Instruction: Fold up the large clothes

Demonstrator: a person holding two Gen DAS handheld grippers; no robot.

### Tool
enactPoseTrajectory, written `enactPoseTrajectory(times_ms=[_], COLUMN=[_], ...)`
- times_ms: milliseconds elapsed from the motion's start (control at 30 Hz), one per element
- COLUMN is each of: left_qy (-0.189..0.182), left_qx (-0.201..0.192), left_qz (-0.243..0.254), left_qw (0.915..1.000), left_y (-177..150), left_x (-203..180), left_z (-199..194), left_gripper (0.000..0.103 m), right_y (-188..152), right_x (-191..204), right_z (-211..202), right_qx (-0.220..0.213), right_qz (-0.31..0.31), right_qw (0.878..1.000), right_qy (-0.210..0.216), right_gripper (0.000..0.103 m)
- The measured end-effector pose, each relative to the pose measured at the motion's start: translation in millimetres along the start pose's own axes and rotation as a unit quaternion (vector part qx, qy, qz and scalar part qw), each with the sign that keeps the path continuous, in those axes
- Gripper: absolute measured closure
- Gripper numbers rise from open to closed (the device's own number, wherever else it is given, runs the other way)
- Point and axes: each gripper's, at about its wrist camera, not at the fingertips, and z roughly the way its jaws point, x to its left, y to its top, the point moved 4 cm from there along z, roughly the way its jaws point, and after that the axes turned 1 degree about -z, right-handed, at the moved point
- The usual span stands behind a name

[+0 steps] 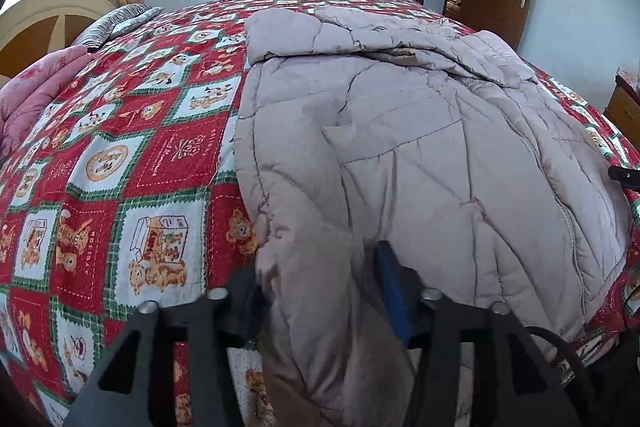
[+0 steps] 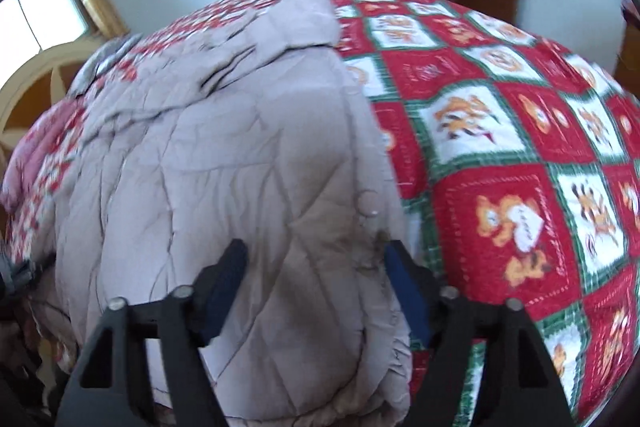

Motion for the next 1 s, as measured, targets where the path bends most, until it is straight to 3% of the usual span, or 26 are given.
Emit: enactPoseTrajectory(times_ms=[33, 67, 167, 433, 467, 533, 567, 600, 633, 733, 1000], left_qy=[0.009, 0.016, 0.027, 0.018, 0.006, -0.040, -0.049, -0.056, -0.060, -0.057, -0.057], left_qx=[-0.004, -0.008, 0.003, 0.004, 0.008, 0.018, 0.012, 0.002, 0.002, -0.010, -0.118], left_qz=[0.000, 0.002, 0.003, -0.023, -0.030, -0.051, -0.052, -0.038, -0.018, 0.020, 0.059], left_qw=[1.0000, 0.9998, 0.9996, 0.9995, 0.9995, 0.9977, 0.9974, 0.9977, 0.9980, 0.9981, 0.9896], left_y=[-1, -3, -10, -34, -38, -43, -44, -44, -44, -37, 19], left_x=[0, 0, 2, 17, 17, 13, 10, 3, -4, -14, -19], left_z=[1, 1, 5, -2, -2, 1, 0, -2, -3, -17, -127], left_gripper=[0.026, 0.024, 0.021, 0.016, 0.016, 0.017, 0.018, 0.037, 0.063, 0.086, 0.092], right_y=[-2, -5, -18, -50, -54, -58, -59, -59, -58, -56, -35], right_x=[-4, -5, -1, 5, 7, 7, 6, 5, 2, 5, 20], right_z=[2, 4, 4, -9, -11, -10, -8, -6, -6, -19, -106], right_qx=[0.009, 0.017, 0.030, 0.037, 0.034, 0.031, 0.028, 0.022, 0.015, -0.009, -0.125], right_qz=[0.006, 0.004, -0.015, -0.041, -0.043, -0.032, -0.022, -0.012, 0.004, 0.018, 0.007], right_qw=[1.000, 1.000, 0.999, 0.998, 0.998, 0.999, 0.999, 0.999, 0.999, 0.997, 0.986], right_qy=[0.001, -0.002, -0.009, -0.021, -0.015, 0.006, 0.017, 0.030, 0.048, 0.069, 0.108], right_gripper=[0.027, 0.027, 0.027, 0.028, 0.032, 0.053, 0.057, 0.072, 0.082, 0.090, 0.092])
